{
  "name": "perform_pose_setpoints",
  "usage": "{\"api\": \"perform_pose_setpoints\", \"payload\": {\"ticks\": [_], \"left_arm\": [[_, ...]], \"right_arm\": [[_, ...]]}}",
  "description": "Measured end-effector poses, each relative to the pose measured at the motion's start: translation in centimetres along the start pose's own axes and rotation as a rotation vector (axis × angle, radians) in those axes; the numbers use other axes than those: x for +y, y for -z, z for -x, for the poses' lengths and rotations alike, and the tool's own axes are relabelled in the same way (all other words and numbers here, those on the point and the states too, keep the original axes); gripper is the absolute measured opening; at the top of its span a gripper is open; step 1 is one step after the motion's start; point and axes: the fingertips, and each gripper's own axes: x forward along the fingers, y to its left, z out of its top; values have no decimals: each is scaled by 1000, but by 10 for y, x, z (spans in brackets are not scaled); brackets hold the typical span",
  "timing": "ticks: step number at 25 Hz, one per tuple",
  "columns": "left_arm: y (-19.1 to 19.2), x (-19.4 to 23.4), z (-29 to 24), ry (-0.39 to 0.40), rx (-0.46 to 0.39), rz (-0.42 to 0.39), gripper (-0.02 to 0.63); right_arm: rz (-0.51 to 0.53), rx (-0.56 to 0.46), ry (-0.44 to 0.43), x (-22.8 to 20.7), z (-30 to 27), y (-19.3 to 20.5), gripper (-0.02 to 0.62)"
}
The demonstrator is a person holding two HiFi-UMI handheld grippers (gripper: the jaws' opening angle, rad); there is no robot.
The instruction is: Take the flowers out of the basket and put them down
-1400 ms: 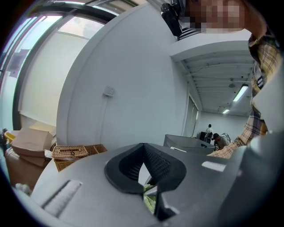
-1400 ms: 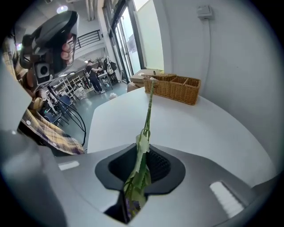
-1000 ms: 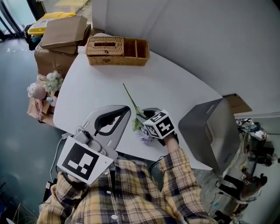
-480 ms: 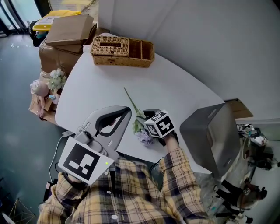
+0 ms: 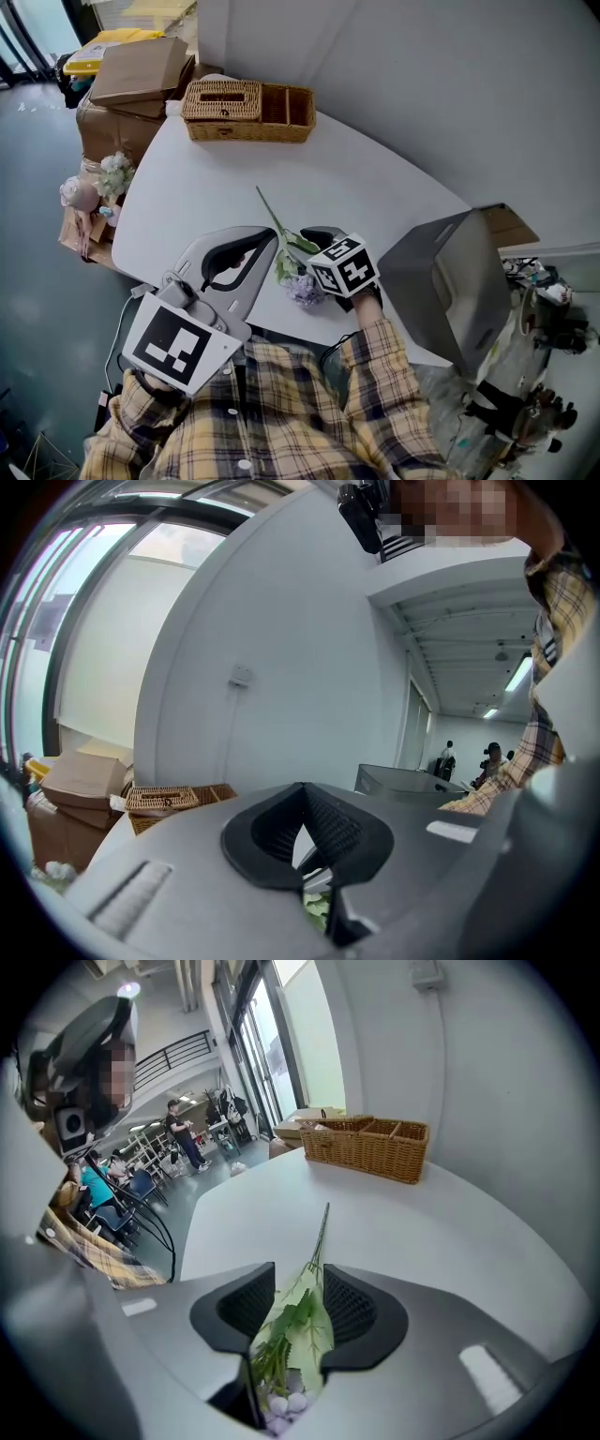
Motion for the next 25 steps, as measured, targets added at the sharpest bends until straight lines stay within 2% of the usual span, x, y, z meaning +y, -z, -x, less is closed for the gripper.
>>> {"api": "perform_pose_setpoints", "payload": {"ticks": [8,13,20,25], "left_arm": [[-11,-30,-14,21,-17,-14,12],[-22,-60,-33,48,-20,-33,12],[-37,-109,-63,93,-53,-74,12],[-42,-151,-84,130,-67,-75,12]], "right_arm": [[-41,-153,-13,5,56,-18,168],[-17,-273,4,14,109,-29,167],[-9,-524,63,20,212,-43,141],[1,-665,113,19,283,-35,120]]}}
